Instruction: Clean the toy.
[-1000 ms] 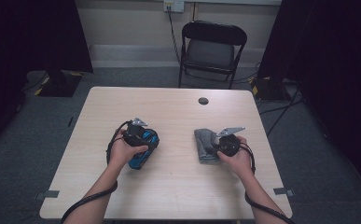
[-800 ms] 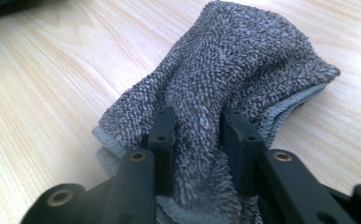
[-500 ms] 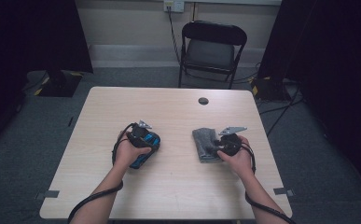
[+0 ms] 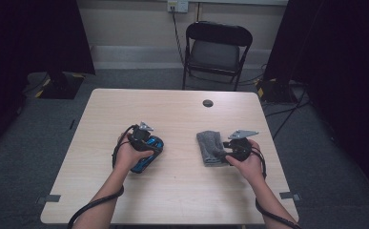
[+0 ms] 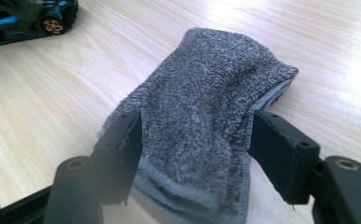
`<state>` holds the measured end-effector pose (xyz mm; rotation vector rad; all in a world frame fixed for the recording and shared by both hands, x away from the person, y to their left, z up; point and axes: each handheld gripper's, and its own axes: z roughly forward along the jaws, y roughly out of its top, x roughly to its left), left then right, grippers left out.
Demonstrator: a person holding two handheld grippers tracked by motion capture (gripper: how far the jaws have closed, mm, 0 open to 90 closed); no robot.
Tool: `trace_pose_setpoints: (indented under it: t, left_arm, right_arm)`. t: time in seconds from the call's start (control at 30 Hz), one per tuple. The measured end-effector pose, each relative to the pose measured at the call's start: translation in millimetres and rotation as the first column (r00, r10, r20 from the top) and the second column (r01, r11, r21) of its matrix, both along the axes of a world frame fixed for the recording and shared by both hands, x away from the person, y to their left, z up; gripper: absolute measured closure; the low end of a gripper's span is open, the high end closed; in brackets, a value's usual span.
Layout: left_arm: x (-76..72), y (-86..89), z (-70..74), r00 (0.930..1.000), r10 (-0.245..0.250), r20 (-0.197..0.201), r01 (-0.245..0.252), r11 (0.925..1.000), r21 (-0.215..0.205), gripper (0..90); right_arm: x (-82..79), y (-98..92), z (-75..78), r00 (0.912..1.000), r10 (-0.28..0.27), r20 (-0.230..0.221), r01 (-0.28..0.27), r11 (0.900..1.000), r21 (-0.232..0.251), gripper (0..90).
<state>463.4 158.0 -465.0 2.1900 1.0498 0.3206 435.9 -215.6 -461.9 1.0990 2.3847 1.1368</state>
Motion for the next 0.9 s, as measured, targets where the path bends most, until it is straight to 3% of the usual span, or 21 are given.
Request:
trace_pose_setpoints:
  t: [0.2, 0.27, 0.4, 0.63, 0.77, 0.9]
  left_arm:
    - [-18.9, 1.4, 19.6, 0.9987, -0.043, 0.027, 0.044, 0.9974, -0.058, 17.3]
    - [-27.9, -0.1, 22.6, 0.9971, -0.065, 0.038, 0.068, 0.9957, -0.064, 16.6]
    - [-47.5, -4.2, 25.1, 0.9917, -0.114, 0.058, 0.119, 0.9892, -0.086, 16.4]
    - [-80.8, -13.2, 17.2, 0.9839, -0.167, 0.064, 0.174, 0.9769, -0.124, 16.3]
    - [-98.4, -20.2, 5.1, 0.9736, -0.224, 0.045, 0.227, 0.9677, -0.109, 16.4]
    - [-110.6, -24.9, -2.4, 0.9679, -0.247, 0.045, 0.251, 0.9623, -0.106, 16.4]
  right_arm:
    - [-10.8, 0.3, 3.0, 0.9999, 0.011, -0.001, -0.011, 1.000, 0.018, 29.3]
    - [-15.0, 0.2, 4.3, 0.9999, 0.012, 0.001, -0.012, 0.999, 0.039, 27.8]
    - [-24.5, 1.6, 7.1, 0.9996, 0.028, 0.009, -0.028, 0.999, 0.026, 24.5]
    - [-42.1, -2.5, 8.5, 0.9994, 0.035, 0.002, -0.035, 0.998, 0.053, 20.8]
    - [-54.3, -5.9, 1.0, 0.9990, 0.044, 0.004, -0.044, 0.999, 0.031, 17.3]
    - [-64.9, -9.1, -6.1, 0.9994, 0.034, 0.003, -0.034, 0.999, 0.033, 17.1]
